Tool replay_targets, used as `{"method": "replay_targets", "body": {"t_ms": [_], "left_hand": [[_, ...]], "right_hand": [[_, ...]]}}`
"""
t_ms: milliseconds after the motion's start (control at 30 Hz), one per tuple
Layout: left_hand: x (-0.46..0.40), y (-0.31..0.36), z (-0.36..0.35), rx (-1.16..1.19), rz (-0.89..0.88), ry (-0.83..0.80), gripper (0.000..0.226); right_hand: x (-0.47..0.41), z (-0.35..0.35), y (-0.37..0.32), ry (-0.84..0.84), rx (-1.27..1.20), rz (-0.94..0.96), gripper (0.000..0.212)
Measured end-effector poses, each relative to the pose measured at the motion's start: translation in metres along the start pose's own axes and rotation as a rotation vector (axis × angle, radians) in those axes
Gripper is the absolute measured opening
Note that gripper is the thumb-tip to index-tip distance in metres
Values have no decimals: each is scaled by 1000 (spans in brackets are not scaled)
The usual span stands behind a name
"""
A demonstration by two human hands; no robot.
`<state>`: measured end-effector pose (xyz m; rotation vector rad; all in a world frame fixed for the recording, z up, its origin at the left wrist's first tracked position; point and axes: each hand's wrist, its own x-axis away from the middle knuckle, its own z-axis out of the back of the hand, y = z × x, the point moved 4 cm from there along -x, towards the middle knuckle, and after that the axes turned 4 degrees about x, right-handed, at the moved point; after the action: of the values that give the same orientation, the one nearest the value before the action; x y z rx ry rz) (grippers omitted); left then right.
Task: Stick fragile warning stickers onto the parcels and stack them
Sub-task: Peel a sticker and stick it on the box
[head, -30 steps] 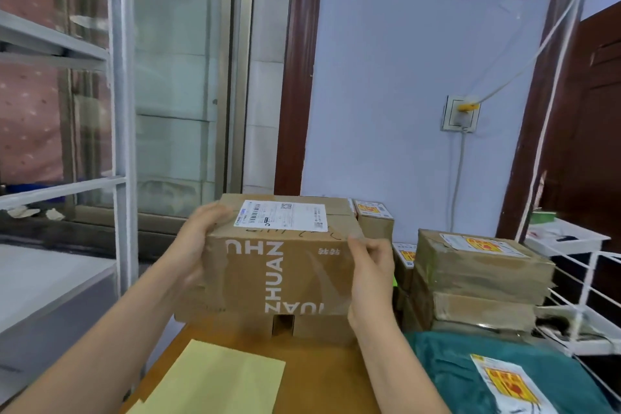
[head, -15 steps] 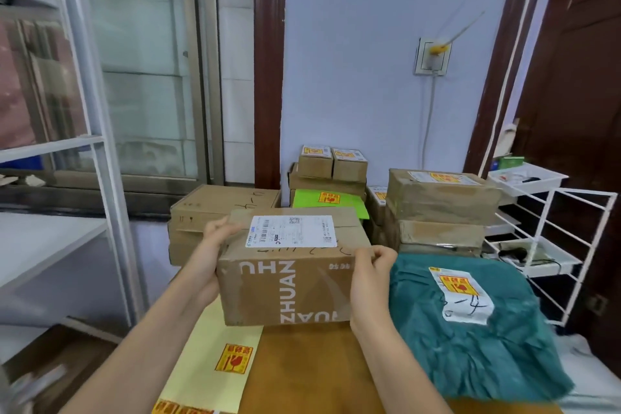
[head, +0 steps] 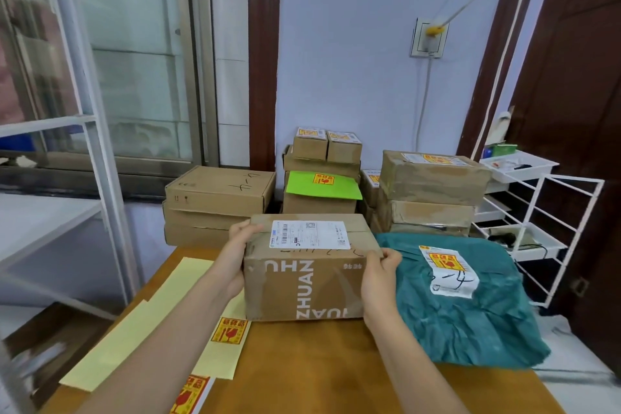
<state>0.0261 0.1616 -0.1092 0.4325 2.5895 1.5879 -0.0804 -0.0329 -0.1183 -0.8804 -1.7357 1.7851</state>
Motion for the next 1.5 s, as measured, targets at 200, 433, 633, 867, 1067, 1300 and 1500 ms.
{"method": "replay_targets", "body": {"t_ms": [200, 433, 633, 867, 1067, 1300, 1500], "left_hand": [[-10, -24, 10, -85, 40, -26, 32], [-15, -28, 23, -142, -53, -63, 34], [-20, -39, 62, -482, -99, 49, 46], [-2, -51, 99, -1093, -301, 46, 33], [-2, -77, 123, -1435, -244, -161, 43], [-2, -78, 132, -1467, -255, -163, 44], [5, -72, 144, -1471, -270, -101, 44]], "right_hand": [[-10, -4, 21, 2, 58, -74, 6], [-7, -10, 22, 95, 371, 166, 34], [20, -27, 13, 55, 811, 553, 56], [76, -57, 26, -45, 840, 976, 23], [101, -96, 61, -675, 843, 762, 35], [100, -119, 91, -791, 955, 665, 53], [97, -125, 99, -705, 1026, 671, 57]]}}
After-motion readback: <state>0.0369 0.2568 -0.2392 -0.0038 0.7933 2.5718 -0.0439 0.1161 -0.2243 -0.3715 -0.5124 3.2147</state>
